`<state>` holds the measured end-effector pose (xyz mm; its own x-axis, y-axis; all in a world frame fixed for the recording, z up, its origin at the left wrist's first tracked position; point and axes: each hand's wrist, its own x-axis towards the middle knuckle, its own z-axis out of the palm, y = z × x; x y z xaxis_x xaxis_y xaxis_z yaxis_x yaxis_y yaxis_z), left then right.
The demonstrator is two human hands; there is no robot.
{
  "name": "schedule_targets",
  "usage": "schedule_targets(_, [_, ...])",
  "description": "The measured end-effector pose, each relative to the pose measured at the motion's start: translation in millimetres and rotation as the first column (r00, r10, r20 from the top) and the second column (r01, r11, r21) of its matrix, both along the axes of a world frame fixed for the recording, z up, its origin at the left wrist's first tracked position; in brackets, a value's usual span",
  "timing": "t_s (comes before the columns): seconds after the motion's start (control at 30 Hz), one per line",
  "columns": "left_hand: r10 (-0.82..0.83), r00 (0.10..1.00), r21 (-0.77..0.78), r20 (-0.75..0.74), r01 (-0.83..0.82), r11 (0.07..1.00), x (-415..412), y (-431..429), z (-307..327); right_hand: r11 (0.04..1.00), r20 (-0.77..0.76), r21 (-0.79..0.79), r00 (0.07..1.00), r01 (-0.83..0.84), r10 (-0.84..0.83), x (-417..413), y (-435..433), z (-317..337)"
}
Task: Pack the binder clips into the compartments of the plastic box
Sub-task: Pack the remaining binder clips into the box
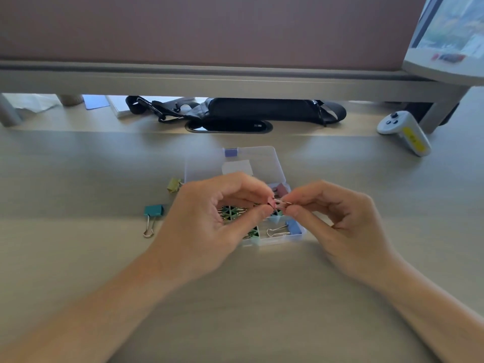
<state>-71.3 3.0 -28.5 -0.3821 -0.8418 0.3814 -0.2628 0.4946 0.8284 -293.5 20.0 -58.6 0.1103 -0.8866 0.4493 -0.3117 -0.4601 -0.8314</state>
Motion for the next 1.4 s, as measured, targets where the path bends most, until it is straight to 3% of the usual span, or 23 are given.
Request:
schedule_targets(0.27, [0.095,0.951,-0.262,0.296,-0.015,0.965,2,3,-8,0.982,-0.384,-0.187,0.922,-0.023,-0.051,-16,-6,-8])
schedule_targets(0.4, [0.132,0.887,-0.350,0.443,0.035,0.936,1,7,-12,0.973,-0.440,-0.225,0.896,-0.050,-0.056,-17,-5,-11])
schedule_targets(0.7, [0.212,0.779,-0.477,0.591,0.126,0.870,2,10,-17,0.964,-0.559,-0.239,0.828,-0.117,-0.038,-20,-2,-10])
schedule_targets(0.9, [0.255,0.745,-0.535,0.616,0.158,0.830,4,8,-18,0.946,-0.635,-0.277,0.771,-0.169,-0.048,-23,0,-8])
schedule_targets(1.4, [0.233,0.760,-0.573,0.607,0.215,0.791,3,7,-18,0.929,-0.618,-0.327,0.783,-0.175,-0.070,-26,2,-9])
